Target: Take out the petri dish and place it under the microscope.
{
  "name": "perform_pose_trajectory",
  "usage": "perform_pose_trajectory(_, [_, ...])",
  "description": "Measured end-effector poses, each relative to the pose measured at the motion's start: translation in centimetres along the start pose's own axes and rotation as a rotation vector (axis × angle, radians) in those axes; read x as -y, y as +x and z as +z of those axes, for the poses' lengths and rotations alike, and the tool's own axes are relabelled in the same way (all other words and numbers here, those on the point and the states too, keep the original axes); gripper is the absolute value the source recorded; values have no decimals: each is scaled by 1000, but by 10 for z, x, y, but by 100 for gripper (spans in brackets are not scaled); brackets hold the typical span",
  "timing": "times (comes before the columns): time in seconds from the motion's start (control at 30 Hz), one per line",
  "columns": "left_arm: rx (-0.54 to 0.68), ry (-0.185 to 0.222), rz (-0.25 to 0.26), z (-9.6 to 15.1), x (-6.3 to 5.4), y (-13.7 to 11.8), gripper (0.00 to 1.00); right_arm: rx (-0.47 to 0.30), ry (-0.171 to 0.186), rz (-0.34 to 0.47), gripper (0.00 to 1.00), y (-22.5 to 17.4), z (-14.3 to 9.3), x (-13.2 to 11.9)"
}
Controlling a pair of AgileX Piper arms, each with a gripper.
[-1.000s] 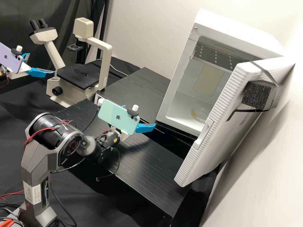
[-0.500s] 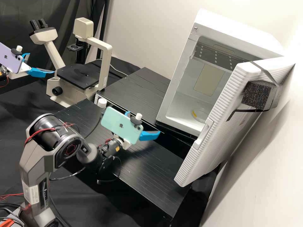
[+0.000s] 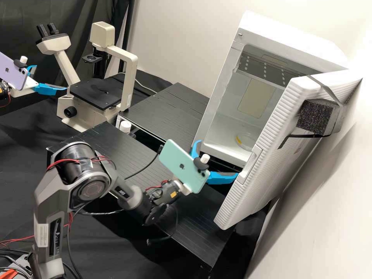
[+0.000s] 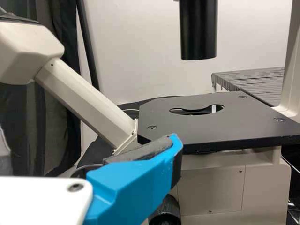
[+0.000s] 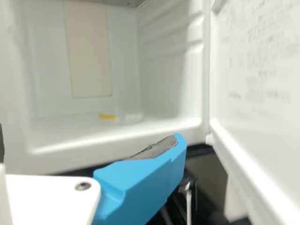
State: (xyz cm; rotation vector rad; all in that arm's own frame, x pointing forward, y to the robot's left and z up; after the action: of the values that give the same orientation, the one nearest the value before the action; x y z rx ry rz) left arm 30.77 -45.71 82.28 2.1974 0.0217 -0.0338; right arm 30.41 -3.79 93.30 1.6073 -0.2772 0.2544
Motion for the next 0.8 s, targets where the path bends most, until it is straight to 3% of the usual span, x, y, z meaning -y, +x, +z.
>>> perform_pose_trajectory(0.27, [0,0,0,0,0,0,100,5,-11,-48,100,65,6,-8])
perform_pose_trajectory(0.57, [0,0,0,0,0,0,100,24,-64,-80,100,115,11,-16])
perform_pose_trajectory(0.8, [0,0,0,0,0,0,100,24,-43,-122,100,140,8,-15])
